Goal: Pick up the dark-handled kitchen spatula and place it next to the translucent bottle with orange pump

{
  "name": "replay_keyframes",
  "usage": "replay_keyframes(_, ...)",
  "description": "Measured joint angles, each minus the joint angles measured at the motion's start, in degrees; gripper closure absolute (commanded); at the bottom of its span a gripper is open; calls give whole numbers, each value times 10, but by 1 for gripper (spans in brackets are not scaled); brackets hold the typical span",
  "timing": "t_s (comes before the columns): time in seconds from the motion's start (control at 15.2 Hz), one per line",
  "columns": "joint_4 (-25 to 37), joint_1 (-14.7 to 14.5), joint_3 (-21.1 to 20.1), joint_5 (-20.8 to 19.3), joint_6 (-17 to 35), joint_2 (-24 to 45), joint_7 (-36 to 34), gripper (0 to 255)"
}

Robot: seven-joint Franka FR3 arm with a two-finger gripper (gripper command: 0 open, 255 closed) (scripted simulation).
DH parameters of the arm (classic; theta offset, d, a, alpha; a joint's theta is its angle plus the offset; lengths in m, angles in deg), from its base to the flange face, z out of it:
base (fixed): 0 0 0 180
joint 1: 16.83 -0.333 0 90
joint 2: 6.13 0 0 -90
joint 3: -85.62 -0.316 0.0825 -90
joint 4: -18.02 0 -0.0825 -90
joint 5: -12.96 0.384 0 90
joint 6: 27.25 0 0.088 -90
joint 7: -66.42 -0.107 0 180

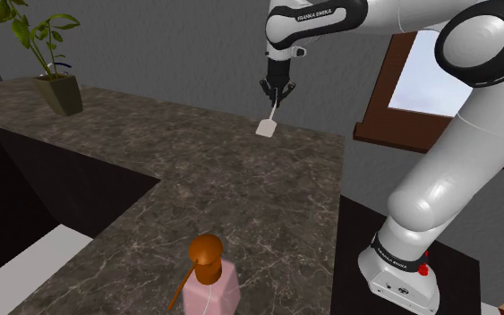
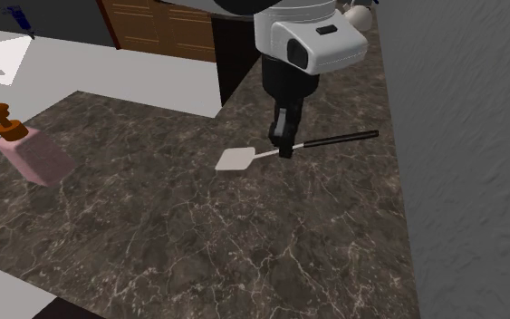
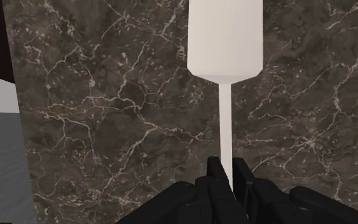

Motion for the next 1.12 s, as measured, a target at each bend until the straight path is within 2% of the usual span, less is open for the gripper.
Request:
replay_keyframes(0.92, 123, 0, 0, -1, -112, 11, 5, 255)
replay_keyframes(1.12, 133, -2, -2, 0, -128, 6, 2, 255)
